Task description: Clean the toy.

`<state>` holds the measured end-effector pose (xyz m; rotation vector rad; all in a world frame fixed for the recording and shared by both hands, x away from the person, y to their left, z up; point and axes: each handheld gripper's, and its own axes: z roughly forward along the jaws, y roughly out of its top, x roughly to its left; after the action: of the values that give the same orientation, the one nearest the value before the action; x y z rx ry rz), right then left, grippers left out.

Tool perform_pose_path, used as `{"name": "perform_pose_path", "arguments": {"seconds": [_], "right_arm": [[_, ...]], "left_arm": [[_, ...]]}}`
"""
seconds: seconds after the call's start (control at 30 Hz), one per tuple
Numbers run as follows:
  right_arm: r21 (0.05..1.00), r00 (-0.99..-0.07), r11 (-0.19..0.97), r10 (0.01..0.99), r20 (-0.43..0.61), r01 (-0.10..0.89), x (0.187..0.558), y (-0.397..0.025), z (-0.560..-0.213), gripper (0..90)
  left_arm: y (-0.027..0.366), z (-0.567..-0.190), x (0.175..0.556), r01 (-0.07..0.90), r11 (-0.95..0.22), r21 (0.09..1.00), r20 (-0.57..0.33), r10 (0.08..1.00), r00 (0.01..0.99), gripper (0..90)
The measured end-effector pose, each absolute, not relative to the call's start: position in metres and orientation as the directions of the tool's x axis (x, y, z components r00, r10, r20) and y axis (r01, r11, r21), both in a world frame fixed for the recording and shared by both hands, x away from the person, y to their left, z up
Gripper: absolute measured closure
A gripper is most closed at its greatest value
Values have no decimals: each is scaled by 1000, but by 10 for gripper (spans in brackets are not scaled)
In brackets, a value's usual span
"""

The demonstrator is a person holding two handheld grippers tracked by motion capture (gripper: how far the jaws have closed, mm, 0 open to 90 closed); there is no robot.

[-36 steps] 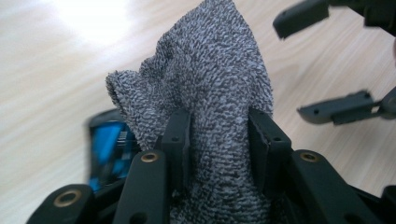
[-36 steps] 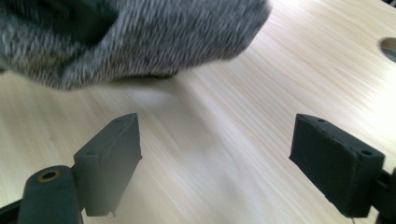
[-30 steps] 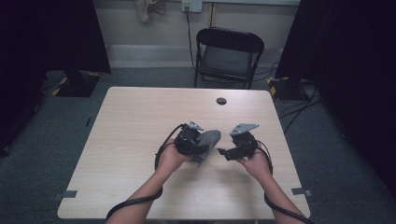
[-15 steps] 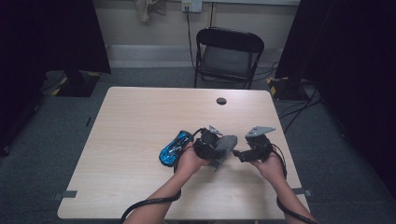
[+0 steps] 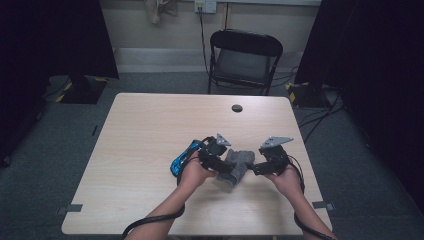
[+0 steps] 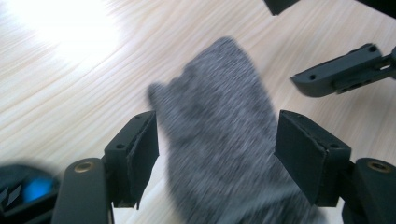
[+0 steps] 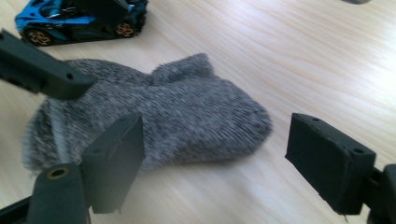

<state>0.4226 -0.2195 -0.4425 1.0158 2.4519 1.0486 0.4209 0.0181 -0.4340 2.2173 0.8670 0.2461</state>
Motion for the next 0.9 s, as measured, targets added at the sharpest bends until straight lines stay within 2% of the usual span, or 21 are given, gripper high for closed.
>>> {"name": "perform_pose_path", "arguments": {"seconds": [0.13, 0.2, 0.23, 0.3, 0.37, 0.4, 0.53, 0.7, 0.9], "right_arm": [[708, -716, 489, 698, 34, 510, 424, -208, -444, 219], [698, -712, 490, 701, 40, 522, 424, -202, -446, 232], [693, -712, 494, 701, 39, 524, 425, -200, -447, 235], [686, -712, 501, 701, 34, 527, 426, -197, -448, 234], [676, -704, 509, 710, 19, 532, 426, -195, -447, 233], [676, -697, 503, 716, 22, 538, 426, -195, -447, 231], [692, -676, 457, 735, 61, 559, 426, -197, -446, 228], [695, -659, 439, 749, 66, 569, 424, -196, -449, 208], [695, -653, 439, 755, 58, 569, 425, -182, -454, 200]], "left_arm": [[38, -439, 412, 529, -499, 687, -90, 664, 743, 352], [42, -442, 406, 523, -503, 689, -92, 655, 750, 417], [43, -443, 405, 521, -510, 684, -89, 651, 754, 423], [43, -448, 400, 531, -521, 669, -114, 634, 765, 508], [39, -453, 397, 534, -539, 651, -117, 624, 772, 511], [36, -456, 395, 539, -539, 648, -128, 620, 774, 539], [25, -464, 389, 547, -536, 643, -168, 598, 784, 547], [5, -468, 377, 528, -537, 658, -204, 548, 811, 504], [1, -470, 375, 510, -537, 672, -190, 540, 820, 441]]}}
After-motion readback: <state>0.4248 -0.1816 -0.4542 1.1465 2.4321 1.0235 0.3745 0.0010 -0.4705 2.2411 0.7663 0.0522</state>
